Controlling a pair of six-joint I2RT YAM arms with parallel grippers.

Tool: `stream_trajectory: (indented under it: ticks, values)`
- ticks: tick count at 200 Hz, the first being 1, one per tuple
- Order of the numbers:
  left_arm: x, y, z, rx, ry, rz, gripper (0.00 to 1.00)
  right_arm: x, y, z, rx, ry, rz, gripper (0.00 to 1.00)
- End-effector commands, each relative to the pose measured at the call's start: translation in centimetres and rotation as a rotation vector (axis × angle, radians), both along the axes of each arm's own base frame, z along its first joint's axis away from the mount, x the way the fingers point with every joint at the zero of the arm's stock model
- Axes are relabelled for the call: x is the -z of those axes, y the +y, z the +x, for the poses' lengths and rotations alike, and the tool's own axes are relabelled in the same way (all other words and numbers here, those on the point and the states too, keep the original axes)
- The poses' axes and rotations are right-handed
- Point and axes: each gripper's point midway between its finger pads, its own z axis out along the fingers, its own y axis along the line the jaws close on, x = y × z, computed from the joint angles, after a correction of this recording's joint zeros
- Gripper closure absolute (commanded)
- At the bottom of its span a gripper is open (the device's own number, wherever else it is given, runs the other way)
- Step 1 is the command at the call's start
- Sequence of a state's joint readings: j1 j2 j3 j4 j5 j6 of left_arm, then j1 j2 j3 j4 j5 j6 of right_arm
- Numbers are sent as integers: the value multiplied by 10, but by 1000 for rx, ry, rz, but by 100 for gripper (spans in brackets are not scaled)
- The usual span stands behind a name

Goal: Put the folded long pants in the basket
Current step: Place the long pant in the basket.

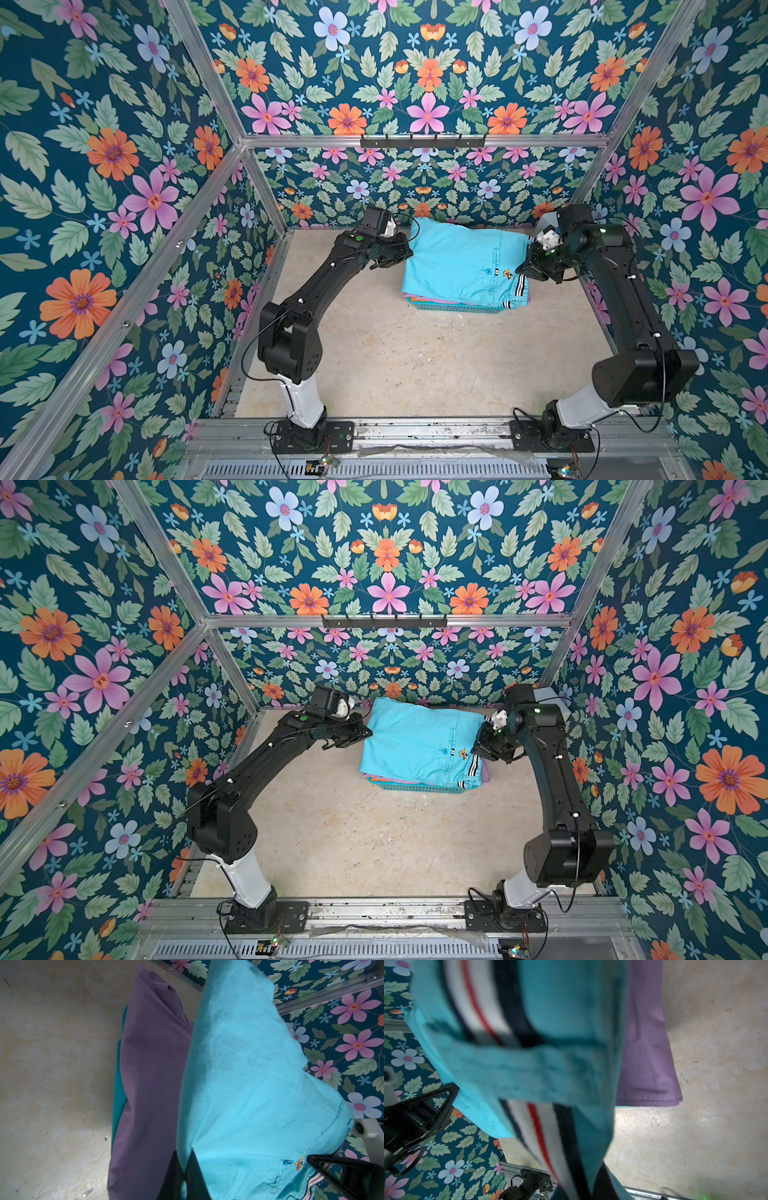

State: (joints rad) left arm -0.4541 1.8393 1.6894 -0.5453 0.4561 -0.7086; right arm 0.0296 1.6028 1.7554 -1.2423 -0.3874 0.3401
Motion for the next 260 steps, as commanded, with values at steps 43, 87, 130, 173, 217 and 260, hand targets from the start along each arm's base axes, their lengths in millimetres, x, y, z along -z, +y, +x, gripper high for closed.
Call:
stream_trajectory:
  ticks: [43,87,130,173,217,260]
  values:
    - [35,-10,30,-34,23,16,100,53,-26,36,18,153,-152,100]
    - [54,-14,35,-25,32,42,100,91,-26,57,32,202,-144,100]
    - [60,-14,35,-5,38,60,100,104,-18,68,11,201,-96,100]
    - [37,-13,31,-1,-13,38,100,84,-9,72,-6,143,-46,100]
    - [51,-13,29,-3,-7,35,100,95,-17,76,22,178,-68,100]
    - [53,-12,36,-13,-39,66,68,99,-26,78,25,181,-121,55]
